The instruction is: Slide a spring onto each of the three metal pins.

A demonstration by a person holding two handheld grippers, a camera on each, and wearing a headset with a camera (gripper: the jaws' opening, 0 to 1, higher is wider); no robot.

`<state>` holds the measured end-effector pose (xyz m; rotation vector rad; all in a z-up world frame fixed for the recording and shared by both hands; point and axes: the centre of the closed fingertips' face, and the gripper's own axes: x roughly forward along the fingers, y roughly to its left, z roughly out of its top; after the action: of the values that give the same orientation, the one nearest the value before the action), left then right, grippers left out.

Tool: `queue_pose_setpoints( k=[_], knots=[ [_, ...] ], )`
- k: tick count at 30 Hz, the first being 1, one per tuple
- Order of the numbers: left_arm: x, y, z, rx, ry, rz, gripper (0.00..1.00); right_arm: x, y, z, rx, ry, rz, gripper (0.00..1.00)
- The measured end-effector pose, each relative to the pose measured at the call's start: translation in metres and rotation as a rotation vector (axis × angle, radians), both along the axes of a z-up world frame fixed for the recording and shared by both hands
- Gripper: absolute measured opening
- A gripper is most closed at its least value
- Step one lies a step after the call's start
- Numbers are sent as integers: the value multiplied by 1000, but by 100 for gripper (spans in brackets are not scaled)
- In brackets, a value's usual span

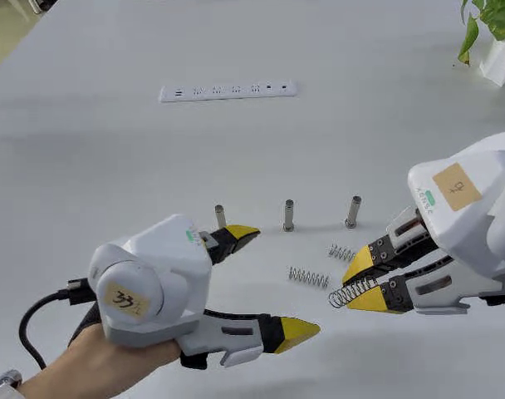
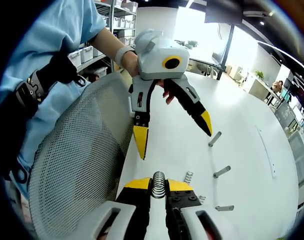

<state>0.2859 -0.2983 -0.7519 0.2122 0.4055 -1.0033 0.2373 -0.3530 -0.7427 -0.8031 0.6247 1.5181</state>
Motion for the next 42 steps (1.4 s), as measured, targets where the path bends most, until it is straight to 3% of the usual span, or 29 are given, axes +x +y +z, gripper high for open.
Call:
queue_pose_setpoints(
  k=[5, 7, 9, 15, 22, 25, 29, 33, 42],
  knots=[
    [9, 23, -2, 14, 16, 92, 99, 1, 3, 1, -11, 19, 16, 7],
    [10, 31, -3, -1, 36, 119, 99, 2, 5, 2, -12, 23, 19, 7],
    [13, 40, -3, 10, 26, 149, 99, 3, 6, 3, -19, 20, 25, 7],
    [13, 55, -3, -2, 39, 188, 99, 7, 10, 6, -36, 24, 27, 7],
    [13, 69, 1, -8, 51, 219, 99, 19, 13, -1, -113, 20, 28, 7],
    [14, 73, 0, 9, 50, 222, 99, 29, 23, 4, -110, 27, 18, 7],
    [16, 81, 0, -9, 58, 240, 99, 47, 41, 11, -117, 9, 35, 7],
    [17, 89, -5, -4, 64, 247, 99, 71, 60, 13, -129, -15, 64, 7],
    [20, 107, -8, -8, 63, 250, 97, 106, 95, 14, -186, -57, 133, 7]
  ],
)
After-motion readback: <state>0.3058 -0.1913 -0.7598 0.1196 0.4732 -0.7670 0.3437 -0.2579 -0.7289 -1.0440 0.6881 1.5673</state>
